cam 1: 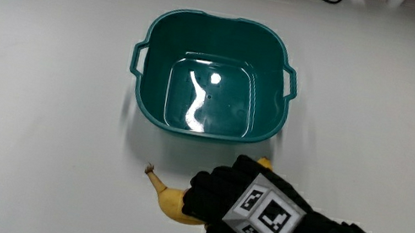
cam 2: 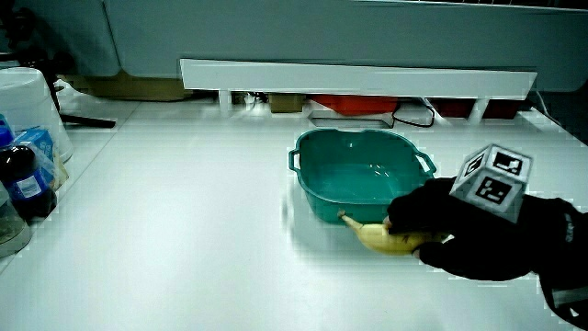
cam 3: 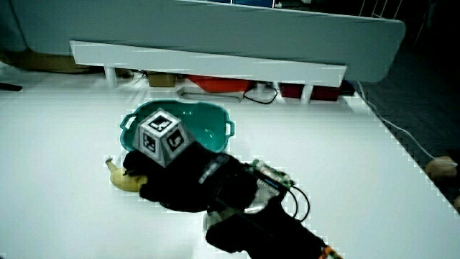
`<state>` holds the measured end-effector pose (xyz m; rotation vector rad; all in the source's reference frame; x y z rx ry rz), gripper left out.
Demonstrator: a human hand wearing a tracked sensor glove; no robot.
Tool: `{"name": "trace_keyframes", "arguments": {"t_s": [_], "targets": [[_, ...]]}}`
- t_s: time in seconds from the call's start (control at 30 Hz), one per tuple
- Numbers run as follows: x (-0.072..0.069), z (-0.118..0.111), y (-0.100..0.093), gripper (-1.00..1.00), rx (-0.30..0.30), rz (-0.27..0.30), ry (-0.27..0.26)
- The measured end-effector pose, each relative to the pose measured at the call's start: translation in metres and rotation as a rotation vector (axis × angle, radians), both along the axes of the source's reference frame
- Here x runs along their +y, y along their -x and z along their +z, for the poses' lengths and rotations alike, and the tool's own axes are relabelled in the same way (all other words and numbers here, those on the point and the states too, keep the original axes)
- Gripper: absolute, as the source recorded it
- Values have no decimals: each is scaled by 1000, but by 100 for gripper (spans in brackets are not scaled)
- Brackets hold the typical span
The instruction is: Pick banana from desk
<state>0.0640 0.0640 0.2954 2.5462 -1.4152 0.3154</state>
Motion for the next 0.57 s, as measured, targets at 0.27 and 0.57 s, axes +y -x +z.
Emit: {"name": "trace_keyframes", "arguments": {"t_s": [0.27,0.57], "targets": [[-8,4,0,100,11,15,117],[-40,11,0,100,-34,75,5]]}}
